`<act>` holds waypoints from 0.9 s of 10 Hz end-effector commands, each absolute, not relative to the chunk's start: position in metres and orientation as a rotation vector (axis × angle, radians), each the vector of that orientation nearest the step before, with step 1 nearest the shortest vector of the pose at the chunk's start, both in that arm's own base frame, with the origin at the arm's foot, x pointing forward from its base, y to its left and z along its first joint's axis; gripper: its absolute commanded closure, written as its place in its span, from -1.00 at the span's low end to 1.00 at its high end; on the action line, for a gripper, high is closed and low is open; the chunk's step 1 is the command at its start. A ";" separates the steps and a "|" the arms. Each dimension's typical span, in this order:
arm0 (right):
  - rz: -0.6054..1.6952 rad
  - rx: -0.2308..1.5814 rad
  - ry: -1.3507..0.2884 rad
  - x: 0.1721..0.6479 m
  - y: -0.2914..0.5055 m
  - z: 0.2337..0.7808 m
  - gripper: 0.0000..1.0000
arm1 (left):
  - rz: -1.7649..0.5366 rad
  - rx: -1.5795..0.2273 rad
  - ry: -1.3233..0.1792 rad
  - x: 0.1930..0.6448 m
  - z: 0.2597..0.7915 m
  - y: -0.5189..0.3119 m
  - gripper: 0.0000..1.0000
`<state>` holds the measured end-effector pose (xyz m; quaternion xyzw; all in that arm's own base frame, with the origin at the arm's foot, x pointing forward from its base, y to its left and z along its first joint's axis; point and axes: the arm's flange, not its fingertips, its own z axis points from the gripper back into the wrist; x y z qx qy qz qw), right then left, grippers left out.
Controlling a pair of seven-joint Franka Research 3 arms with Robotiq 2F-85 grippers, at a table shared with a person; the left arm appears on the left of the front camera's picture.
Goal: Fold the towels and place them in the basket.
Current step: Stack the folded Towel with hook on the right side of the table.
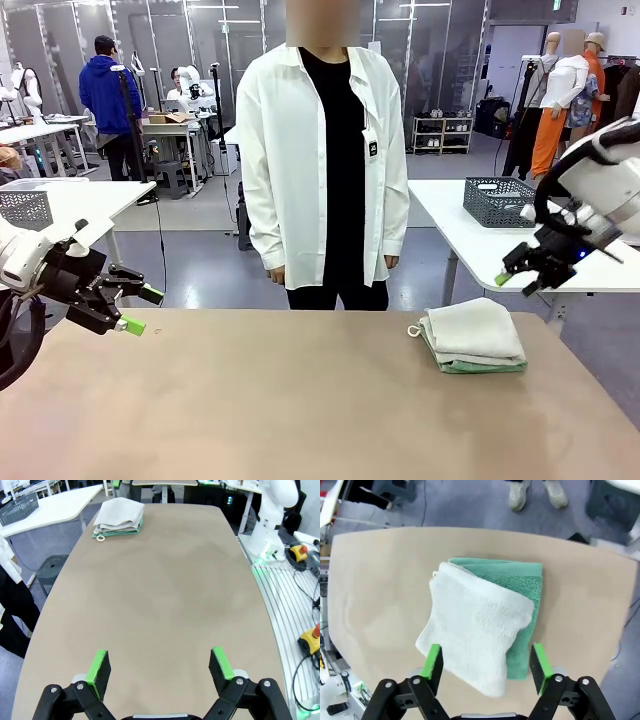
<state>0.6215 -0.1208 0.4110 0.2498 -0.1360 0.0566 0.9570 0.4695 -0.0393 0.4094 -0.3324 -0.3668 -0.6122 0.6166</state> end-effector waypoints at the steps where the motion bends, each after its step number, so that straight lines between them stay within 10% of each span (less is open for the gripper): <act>1: 0.129 0.388 -0.288 0.571 -0.102 0.495 -1.00 | -1.418 -0.761 -0.845 0.468 0.412 -0.038 -1.00; 5: 0.081 0.209 -0.502 0.443 -0.064 0.650 -1.00 | -1.418 -0.761 -0.845 0.468 0.412 -0.038 -1.00; 9: 0.128 0.182 -0.552 0.364 -0.049 0.677 -1.00 | -1.418 -0.761 -0.845 0.468 0.412 -0.038 -1.00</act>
